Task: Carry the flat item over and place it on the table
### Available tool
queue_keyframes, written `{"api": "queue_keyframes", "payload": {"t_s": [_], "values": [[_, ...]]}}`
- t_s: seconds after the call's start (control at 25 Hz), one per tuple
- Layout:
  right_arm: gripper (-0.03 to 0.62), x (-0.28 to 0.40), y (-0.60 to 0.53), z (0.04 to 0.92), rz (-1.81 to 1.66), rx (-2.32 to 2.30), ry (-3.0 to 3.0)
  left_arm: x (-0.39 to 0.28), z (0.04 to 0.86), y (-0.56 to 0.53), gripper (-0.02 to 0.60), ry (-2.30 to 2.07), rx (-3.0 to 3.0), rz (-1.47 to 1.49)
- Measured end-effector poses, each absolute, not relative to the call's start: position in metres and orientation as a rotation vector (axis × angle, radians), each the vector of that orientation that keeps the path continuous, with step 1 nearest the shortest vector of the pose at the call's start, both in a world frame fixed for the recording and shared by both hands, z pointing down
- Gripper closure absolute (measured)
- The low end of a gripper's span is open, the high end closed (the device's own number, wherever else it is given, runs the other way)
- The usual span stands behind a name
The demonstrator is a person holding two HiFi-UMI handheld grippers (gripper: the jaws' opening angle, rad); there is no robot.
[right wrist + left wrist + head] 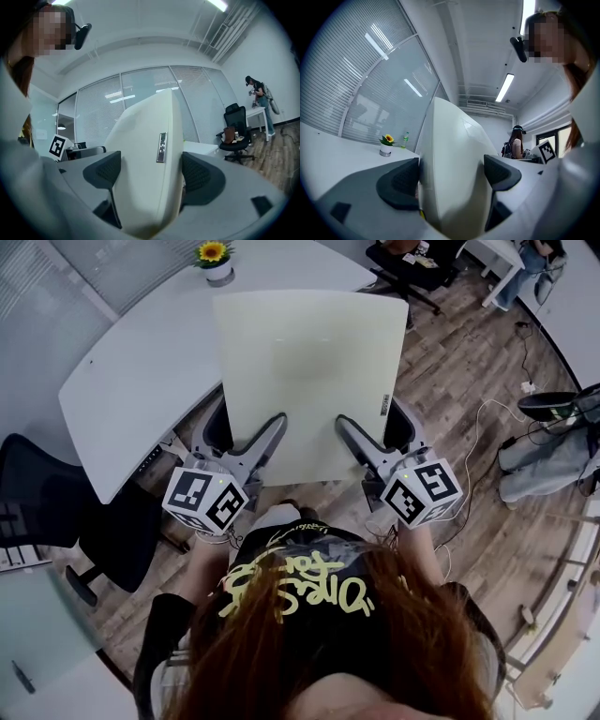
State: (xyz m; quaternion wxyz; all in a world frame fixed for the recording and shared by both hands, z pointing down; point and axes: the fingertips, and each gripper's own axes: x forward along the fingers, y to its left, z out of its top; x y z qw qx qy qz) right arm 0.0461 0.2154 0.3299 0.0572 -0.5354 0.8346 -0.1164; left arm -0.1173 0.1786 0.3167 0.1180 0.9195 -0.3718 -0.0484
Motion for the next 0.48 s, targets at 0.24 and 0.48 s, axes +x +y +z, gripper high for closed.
{"api": "queue_keyframes", "payload": {"t_s": [0.24, 0.48], "values": [[0.203, 0.058, 0.214, 0.328, -0.359, -1.629, 2.517, -0.105, 0.313, 0.176, 0.149, -1.078, 2.699, -0.129], [0.203, 0.057, 0.208, 0.328, -0.376, -1.613, 2.515, -0.106, 0.311, 0.170, 0.149, -1.086, 2.699, -0.107]]}}
